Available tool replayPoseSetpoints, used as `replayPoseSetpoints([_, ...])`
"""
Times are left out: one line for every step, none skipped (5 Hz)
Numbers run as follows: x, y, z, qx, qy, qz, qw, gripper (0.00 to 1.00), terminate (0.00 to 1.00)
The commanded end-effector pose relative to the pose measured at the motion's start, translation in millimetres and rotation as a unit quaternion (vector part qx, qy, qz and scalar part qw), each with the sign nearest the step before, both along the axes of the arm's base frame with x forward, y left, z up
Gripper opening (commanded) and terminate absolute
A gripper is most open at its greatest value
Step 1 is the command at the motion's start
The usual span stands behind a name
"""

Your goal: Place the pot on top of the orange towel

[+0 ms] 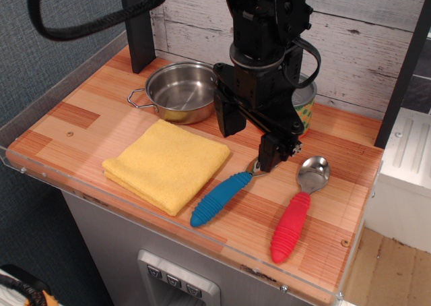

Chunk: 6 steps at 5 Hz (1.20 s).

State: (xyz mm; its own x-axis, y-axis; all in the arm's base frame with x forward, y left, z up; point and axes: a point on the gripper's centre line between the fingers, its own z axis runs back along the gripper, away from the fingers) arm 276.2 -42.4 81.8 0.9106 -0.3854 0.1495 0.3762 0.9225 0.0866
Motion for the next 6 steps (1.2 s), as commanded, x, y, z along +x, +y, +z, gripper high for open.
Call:
replayPoseSetpoints([0,0,0,0.000,0.000,0.000,1.0000,1.00,0.00])
replayPoseSetpoints([10,26,4,-0.015,-0.009,0.052,0.9985,1.00,0.00])
replayPoseSetpoints([17,53,7,-0.035,-0.019,0.118,0.9922,1.00,0.00])
replayPoseSetpoints([27,90,6,-0.036,-0.022,0.184,0.9820,1.00,0.00])
replayPoseSetpoints([40,125,5,-0.031,-0.044,0.230,0.9716,1.00,0.00])
replayPoseSetpoints([54,151,8,-0.024,-0.069,0.249,0.9658,1.00,0.00])
